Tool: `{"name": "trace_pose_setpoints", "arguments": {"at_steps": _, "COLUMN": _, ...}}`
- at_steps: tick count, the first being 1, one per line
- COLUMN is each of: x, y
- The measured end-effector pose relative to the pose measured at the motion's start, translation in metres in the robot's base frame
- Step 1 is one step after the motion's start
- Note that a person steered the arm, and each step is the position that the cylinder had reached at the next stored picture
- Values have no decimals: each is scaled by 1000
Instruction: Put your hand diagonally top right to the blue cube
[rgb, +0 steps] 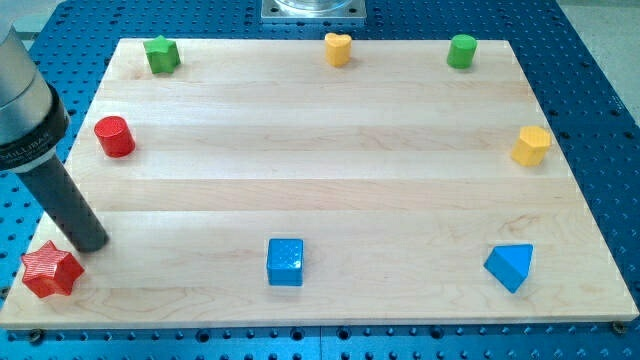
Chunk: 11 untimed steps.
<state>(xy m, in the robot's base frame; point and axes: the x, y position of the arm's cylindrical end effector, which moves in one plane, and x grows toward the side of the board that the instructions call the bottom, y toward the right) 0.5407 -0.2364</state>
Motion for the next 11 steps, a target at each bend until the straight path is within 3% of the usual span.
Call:
{"name": "trace_pose_setpoints", "arguments": {"at_steps": 5, "x": 2, "y": 0}}
{"name": "trace_pose_setpoints", "arguments": {"at_steps": 7, "x": -43, "y": 34}}
{"name": "trace_pose_setpoints", "arguments": {"at_steps": 9, "x": -52, "y": 202}}
{"name": "trace_pose_setpoints", "arguments": {"at_steps": 10, "x": -9, "y": 292}}
{"name": "trace_pose_setpoints", "arguments": {"at_steps": 11, "x": 22, "y": 341}}
